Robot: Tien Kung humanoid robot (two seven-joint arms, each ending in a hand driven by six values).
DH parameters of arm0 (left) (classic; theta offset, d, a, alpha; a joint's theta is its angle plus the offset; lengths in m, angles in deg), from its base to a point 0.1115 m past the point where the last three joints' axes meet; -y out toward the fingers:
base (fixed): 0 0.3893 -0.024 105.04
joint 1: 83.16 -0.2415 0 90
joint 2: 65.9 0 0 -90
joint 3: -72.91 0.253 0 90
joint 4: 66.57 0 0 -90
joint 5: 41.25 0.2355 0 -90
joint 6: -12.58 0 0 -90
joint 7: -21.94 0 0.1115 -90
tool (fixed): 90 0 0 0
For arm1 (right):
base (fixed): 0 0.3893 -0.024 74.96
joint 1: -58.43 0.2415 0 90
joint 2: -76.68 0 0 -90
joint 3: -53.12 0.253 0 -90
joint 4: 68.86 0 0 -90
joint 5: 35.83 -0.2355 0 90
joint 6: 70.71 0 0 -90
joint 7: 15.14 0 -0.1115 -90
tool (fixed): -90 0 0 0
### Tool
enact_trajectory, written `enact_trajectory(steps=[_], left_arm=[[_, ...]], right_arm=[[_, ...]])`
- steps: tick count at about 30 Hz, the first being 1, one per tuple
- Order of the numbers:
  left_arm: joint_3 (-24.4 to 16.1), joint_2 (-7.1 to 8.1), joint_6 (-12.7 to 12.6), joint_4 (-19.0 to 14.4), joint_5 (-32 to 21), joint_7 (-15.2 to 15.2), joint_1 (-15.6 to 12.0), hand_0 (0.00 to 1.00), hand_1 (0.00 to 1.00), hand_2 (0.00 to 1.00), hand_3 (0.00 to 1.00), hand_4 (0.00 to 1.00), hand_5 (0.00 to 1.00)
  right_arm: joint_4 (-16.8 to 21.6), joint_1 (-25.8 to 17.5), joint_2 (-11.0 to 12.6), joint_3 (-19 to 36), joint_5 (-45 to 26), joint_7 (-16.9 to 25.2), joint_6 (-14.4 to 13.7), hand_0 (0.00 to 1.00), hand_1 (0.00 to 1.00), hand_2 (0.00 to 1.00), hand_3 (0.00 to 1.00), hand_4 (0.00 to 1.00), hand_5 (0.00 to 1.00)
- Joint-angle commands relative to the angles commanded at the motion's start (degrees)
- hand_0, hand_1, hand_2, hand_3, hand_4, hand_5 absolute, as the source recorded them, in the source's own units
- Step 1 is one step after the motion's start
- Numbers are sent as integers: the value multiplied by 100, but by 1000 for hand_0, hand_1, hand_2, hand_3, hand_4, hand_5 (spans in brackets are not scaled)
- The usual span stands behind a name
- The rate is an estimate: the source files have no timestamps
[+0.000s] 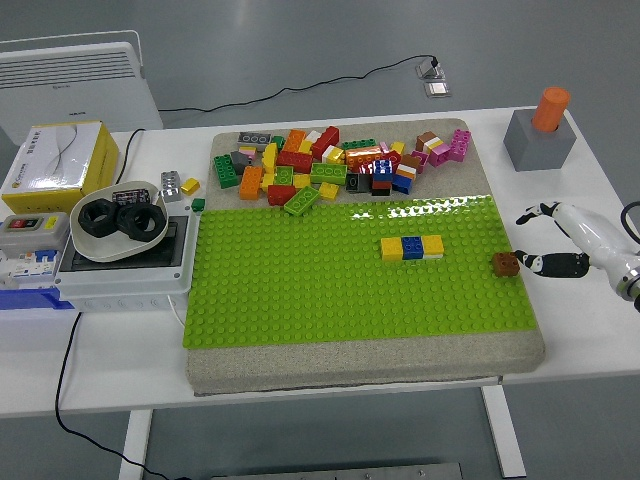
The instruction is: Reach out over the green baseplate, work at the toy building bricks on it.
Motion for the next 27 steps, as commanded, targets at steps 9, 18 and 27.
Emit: enact_trajectory(steps=[9, 18, 27], left_arm=[[-64, 0, 28, 0, 80, -7, 16, 614, 420, 570, 701, 998, 998], [245, 54, 27, 0, -267, -9, 33, 614, 420, 570, 701, 998, 998], [227, 57, -42, 0, -236, -12, 49, 614, 414, 566, 698, 998, 998]], right_arm=[[95, -67, -112, 165, 113, -105, 390, 849, 826, 823, 695, 702, 160], [104, -277, -292, 426, 144, -55, 361, 845, 829, 823, 699, 703, 154], [47, -294, -326, 391, 169, -51, 323, 848, 828, 822, 702, 699, 129]])
